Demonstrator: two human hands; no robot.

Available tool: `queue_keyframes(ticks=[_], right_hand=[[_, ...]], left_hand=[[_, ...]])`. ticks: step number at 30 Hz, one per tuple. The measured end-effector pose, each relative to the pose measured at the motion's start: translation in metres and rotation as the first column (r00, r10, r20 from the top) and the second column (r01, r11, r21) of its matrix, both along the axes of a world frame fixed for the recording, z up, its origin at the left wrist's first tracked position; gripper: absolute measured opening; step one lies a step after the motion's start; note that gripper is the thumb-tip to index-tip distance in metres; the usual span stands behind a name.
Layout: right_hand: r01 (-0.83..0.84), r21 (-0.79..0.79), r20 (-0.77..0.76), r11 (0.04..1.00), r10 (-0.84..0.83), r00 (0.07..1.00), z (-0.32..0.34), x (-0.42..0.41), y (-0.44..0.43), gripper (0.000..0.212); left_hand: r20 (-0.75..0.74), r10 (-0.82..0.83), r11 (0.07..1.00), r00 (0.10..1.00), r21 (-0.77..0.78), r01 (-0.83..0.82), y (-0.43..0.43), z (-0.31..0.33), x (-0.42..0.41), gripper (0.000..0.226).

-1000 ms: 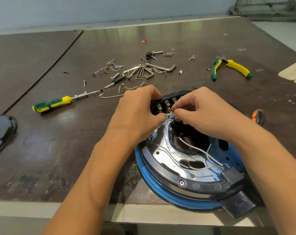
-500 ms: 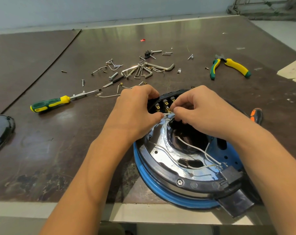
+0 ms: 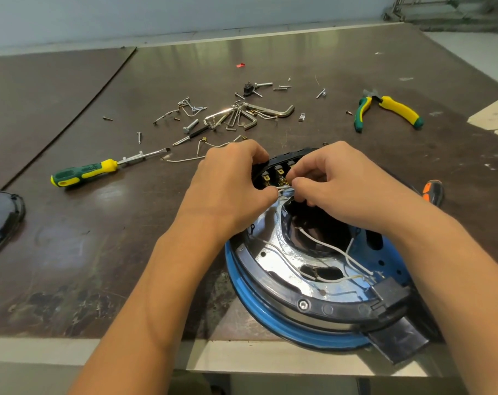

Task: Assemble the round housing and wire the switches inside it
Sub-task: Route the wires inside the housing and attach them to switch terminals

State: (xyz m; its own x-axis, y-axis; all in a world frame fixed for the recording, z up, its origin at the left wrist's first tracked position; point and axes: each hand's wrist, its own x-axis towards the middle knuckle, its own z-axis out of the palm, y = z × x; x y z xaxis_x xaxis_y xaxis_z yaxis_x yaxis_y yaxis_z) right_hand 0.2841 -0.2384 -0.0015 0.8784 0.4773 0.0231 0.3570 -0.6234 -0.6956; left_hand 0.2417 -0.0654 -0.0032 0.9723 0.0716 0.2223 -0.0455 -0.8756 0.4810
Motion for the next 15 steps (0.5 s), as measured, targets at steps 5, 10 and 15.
queue_keyframes(ticks=[5, 10, 15], right_hand=[[0.037, 0.021, 0.005, 0.999, -0.037, 0.999, 0.0013, 0.0002, -0.0002, 0.018], [0.011, -0.007, 0.012, 1.0, -0.011, 1.0, 0.0034, -0.0019, -0.0005, 0.022], [-0.019, -0.038, 0.011, 0.999, 0.019, 1.0, 0.0038, -0.0026, 0.0001, 0.02]], left_hand=[[-0.006, 0.008, 1.0, 1.0, -0.008, -0.008, -0.0002, -0.001, 0.0001, 0.047], [-0.013, 0.014, 1.0, 1.0, -0.013, -0.014, -0.0001, -0.0011, 0.0007, 0.047], [-0.021, 0.013, 1.0, 1.0, 0.006, -0.013, -0.0012, -0.0013, 0.0004, 0.052]])
